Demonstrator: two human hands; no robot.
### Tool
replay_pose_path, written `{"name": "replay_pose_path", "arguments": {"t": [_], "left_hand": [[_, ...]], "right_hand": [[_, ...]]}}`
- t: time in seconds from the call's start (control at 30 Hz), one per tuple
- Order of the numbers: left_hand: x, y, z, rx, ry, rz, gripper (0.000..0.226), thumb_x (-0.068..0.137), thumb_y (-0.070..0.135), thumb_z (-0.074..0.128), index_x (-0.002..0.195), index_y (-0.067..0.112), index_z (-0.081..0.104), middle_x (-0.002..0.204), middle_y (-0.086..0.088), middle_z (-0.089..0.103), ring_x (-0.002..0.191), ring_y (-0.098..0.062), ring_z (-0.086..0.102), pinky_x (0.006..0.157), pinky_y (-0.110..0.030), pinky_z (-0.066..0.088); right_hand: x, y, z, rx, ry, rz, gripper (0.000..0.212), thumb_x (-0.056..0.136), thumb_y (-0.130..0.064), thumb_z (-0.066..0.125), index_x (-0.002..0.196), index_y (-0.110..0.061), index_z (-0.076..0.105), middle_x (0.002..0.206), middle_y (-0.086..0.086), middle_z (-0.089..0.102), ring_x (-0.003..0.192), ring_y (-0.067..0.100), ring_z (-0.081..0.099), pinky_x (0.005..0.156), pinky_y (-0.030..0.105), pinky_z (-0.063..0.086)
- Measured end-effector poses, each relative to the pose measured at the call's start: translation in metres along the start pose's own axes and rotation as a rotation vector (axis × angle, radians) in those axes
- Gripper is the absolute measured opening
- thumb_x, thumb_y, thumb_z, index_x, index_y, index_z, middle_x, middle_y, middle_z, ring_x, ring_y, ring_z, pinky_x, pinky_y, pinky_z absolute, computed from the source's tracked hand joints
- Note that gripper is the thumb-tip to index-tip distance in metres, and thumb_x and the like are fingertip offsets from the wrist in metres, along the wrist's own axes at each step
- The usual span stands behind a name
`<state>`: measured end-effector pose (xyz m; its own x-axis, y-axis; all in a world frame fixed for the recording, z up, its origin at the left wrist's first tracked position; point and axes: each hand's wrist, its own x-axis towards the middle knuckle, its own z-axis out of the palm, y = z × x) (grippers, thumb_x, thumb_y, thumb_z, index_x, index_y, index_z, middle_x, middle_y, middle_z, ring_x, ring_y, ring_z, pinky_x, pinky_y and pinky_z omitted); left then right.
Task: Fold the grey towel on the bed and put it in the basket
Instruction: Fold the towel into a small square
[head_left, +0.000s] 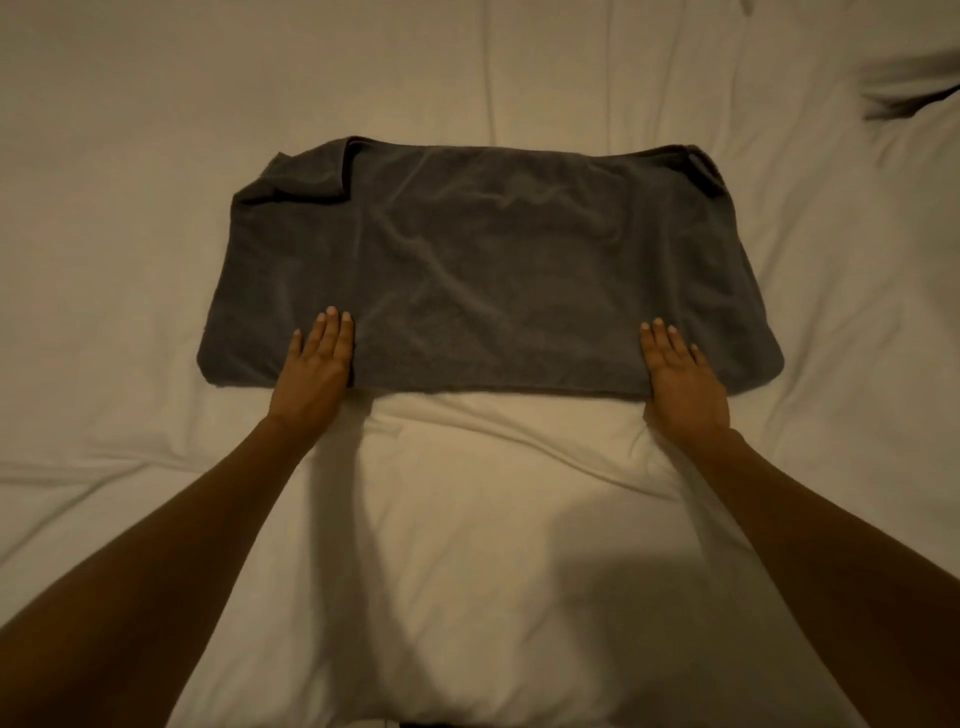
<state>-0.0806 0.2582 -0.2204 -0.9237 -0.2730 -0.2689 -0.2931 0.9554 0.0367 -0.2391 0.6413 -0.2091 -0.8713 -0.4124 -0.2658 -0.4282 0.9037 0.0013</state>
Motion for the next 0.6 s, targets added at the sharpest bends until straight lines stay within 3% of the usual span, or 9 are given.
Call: {"name": "replay_pose_path", "arguments": {"t": [0.27, 0.5, 0.6], "left_hand": [[-0.080, 0.003, 0.003, 0.043, -0.022, -0.021, 0.068, 0.098, 0.011, 0.040, 0.149, 0.002, -0.003, 0.159, -0.019, 0.002, 0.148, -0.031, 0.003, 0.120, -0.045, 0.005], [-0.157, -0.002, 0.016, 0.028, -0.102, -0.036, 0.069, 0.099, 0.015, 0.040, 0.149, 0.004, -0.007, 0.159, -0.018, -0.003, 0.148, -0.030, 0.000, 0.120, -0.044, 0.001], [-0.190, -0.001, 0.020, 0.024, -0.101, -0.040, 0.068, 0.097, 0.007, 0.043, 0.149, 0.002, -0.001, 0.158, -0.020, 0.003, 0.148, -0.032, 0.004, 0.119, -0.045, 0.003]], "right_hand": [[-0.070, -0.011, -0.013, 0.015, -0.032, 0.002, 0.071, 0.093, -0.010, 0.046, 0.151, -0.012, 0.006, 0.160, 0.008, 0.010, 0.147, 0.023, 0.012, 0.119, 0.038, 0.014], [-0.147, -0.028, 0.006, 0.001, -0.131, 0.038, 0.072, 0.095, -0.014, 0.041, 0.151, -0.014, -0.005, 0.161, 0.006, -0.001, 0.148, 0.021, 0.003, 0.120, 0.037, 0.009], [-0.177, -0.033, 0.019, 0.015, -0.145, 0.045, 0.073, 0.095, -0.015, 0.041, 0.151, -0.014, -0.005, 0.161, 0.007, 0.000, 0.148, 0.022, 0.003, 0.120, 0.037, 0.008]]}}
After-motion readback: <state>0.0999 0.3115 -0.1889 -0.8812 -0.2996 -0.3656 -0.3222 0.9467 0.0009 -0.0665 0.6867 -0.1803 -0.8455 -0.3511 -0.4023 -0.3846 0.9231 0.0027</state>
